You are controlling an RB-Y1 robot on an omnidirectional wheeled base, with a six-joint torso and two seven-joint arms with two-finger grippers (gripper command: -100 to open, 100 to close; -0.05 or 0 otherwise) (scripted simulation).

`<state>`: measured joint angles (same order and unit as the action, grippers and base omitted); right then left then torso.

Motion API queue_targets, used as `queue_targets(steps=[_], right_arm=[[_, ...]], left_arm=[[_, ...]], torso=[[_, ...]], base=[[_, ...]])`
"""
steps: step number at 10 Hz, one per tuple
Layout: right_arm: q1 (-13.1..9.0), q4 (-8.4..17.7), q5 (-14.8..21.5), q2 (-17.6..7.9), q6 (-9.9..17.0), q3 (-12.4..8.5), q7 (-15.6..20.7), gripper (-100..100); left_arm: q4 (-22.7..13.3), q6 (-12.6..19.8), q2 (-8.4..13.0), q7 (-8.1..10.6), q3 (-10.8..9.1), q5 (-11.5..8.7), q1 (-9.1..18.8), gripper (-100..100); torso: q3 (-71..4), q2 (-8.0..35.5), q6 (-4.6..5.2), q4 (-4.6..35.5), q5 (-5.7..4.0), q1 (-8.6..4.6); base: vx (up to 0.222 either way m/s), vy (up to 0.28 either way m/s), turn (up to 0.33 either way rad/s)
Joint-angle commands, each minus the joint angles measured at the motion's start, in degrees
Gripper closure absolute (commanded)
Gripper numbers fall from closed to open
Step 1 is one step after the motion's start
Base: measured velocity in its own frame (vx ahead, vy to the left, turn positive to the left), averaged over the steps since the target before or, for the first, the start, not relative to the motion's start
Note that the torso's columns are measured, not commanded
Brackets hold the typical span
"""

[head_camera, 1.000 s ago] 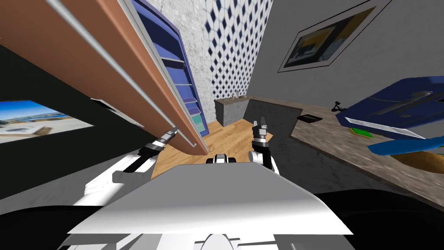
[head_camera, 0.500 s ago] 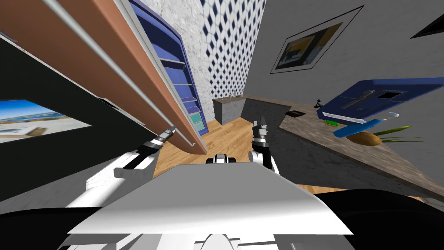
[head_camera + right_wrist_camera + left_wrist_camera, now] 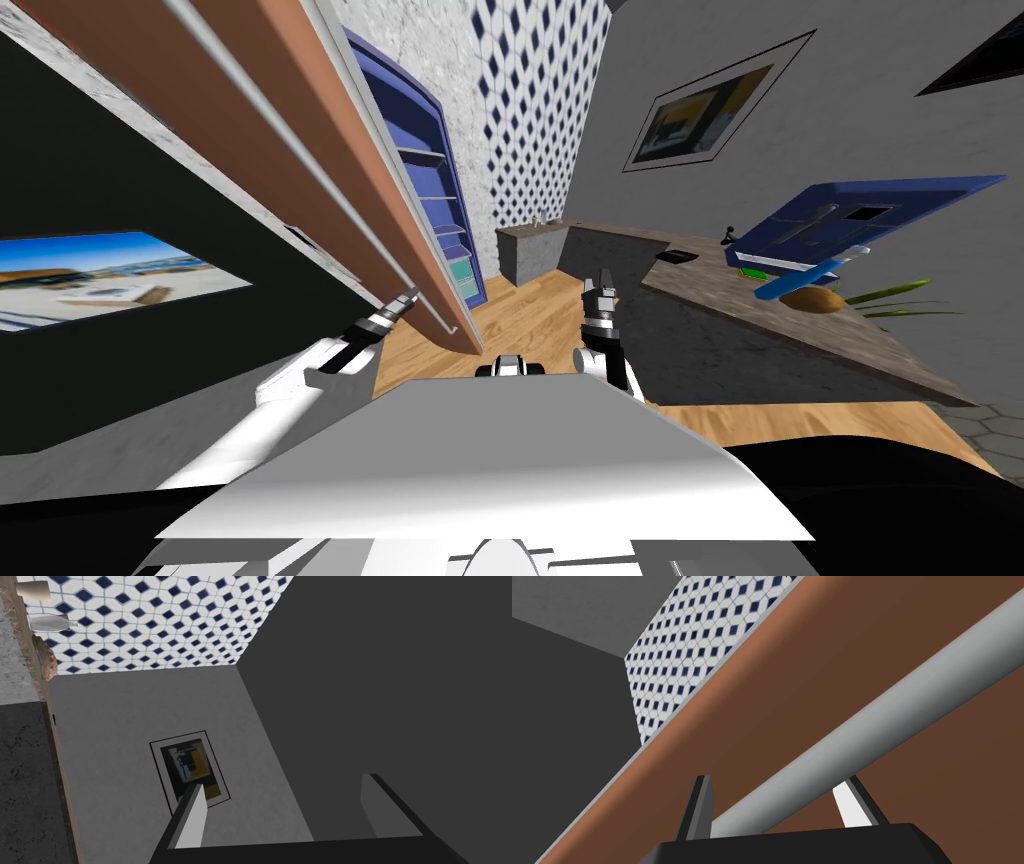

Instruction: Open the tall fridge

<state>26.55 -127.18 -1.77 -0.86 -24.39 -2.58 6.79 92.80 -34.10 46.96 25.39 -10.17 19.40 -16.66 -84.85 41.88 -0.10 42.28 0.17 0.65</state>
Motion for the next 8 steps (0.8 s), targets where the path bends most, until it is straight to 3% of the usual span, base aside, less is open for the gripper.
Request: queue_targets(steps=[1,2,4,5,7,8], right_arm=[[-0.01,0.00,0.00,0.00,0.00,0.00,0.00,0],[-0.01,0.00,0.00,0.00,0.00,0.00,0.00,0],[-0.01,0.00,0.00,0.00,0.00,0.00,0.00,0],[0.01,0.00,0.00,0.00,0.00,0.00,0.00,0],[0.00,0.00,0.00,0.00,0.00,0.00,0.00,0],[0.01,0.00,0.00,0.01,0.00,0.01,0.00,0]], left_arm=[[-2.53,-0.64,-0.84,2.69,1.74,2.93,4.99,100],[-4.76,-1.62,-1.58,4.80,3.69,5.63,6.92,100],[-4.76,-1.62,-1.58,4.80,3.69,5.71,9.75,100],[-6.99,-2.60,-2.32,6.91,5.64,8.48,11.51,100],[-6.99,-2.60,-2.32,6.91,5.64,8.48,13.93,100],[-9.23,-3.58,-3.06,9.02,7.60,11.26,15.75,100]], torso=[[0.09,0.10,-0.07,-0.16,0.19,0.24],[0.05,0.05,-0.06,-0.06,0.14,0.15],[0.03,-0.01,0.01,-0.18,0.13,-0.06],[-0.21,-0.34,0.11,-0.01,-0.08,-0.29],[-0.09,-0.13,-0.02,-0.07,0.06,0.07],[-0.13,-0.19,-0.02,0.05,-0.04,-0.09]], base=[[-0.186,0.142,0.004],[-0.214,0.157,0.048],[-0.134,0.121,0.012],[-0.121,0.152,0.025],[-0.105,0.107,-0.004],[-0.146,0.132,0.041]])
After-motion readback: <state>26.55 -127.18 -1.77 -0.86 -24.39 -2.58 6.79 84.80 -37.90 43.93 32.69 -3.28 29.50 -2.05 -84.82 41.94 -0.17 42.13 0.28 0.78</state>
